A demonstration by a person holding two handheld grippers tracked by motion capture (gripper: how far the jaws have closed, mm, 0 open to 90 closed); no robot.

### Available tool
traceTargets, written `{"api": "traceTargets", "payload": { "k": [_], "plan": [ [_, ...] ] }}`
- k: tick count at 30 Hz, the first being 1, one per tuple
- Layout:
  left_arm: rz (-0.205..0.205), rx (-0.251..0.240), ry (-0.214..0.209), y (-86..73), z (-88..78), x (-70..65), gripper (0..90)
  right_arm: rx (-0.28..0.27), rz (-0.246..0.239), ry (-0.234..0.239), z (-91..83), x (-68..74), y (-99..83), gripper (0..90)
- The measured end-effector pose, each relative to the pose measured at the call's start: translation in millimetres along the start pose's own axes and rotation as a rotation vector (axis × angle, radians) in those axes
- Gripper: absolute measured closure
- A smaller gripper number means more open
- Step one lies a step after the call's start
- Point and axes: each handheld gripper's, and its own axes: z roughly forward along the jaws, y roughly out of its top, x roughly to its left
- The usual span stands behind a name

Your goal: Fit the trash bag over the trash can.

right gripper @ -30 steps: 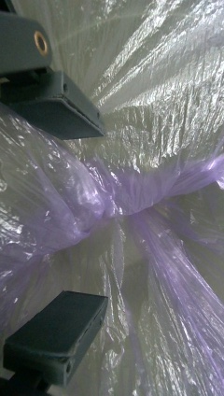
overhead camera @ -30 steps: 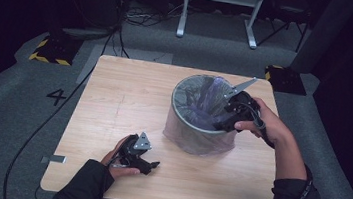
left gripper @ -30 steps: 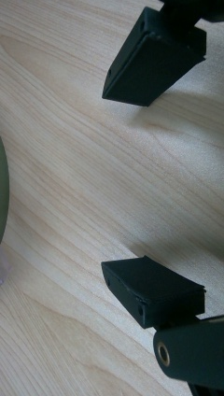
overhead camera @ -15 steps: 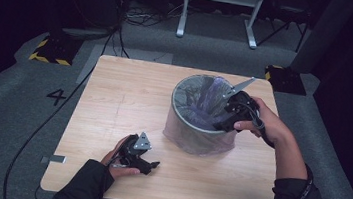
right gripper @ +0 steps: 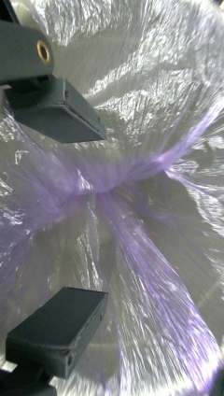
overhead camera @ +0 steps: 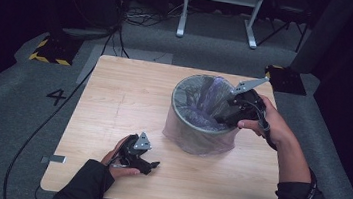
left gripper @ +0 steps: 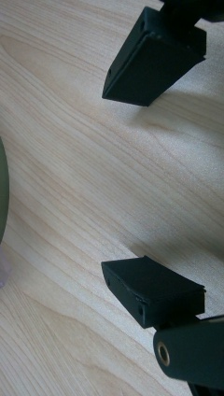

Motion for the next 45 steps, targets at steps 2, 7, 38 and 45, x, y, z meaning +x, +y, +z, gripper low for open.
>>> {"api": "traceTargets", "payload": {
  "k": [2,7,38,45],
  "plan": [
    [0.0,0.001,0.0,0.0,0.0,0.0,15.1,-0.021,0.0,-0.005,-2.9,0.9,-1.3,18.6],
    [0.0,0.0,0.0,0.0,0.0,0.0,15.0,-0.086,0.009,-0.013,-12.6,2.2,-6.0,18.8],
    [0.001,0.0,0.0,0.0,0.0,0.0,15.0,-0.326,-0.078,-0.15,-49.8,43.5,-27.2,18.2],
    [0.0,0.0,0.0,0.0,0.0,0.0,15.1,-0.357,-0.068,-0.167,-60.4,46.0,-47.8,18.7]
  ]
}}
